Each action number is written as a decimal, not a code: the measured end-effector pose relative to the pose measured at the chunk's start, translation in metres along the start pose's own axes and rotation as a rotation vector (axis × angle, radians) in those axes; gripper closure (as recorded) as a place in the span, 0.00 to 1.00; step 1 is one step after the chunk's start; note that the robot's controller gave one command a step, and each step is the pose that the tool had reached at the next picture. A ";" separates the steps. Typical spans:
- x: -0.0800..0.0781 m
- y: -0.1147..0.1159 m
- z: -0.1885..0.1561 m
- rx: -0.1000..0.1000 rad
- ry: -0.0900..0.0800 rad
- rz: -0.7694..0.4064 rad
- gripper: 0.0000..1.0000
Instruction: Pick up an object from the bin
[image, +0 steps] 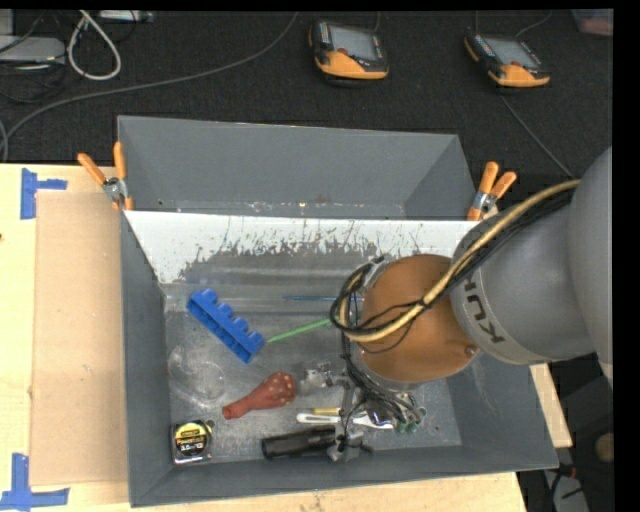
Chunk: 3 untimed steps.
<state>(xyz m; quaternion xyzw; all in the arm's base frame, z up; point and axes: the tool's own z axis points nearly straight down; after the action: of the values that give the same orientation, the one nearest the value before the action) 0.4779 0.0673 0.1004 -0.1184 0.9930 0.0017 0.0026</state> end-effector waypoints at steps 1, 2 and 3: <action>0.002 0.005 0.023 0.003 -0.013 -0.239 0.00; -0.001 0.032 0.031 -0.001 0.000 -0.103 1.00; -0.001 0.032 0.031 -0.001 0.000 -0.103 1.00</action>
Offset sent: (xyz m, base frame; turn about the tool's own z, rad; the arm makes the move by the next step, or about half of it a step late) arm -0.0066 0.0303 -0.0304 -0.1040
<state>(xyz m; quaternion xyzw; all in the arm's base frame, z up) 0.4712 0.0985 0.0696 -0.1694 0.9855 0.0021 0.0026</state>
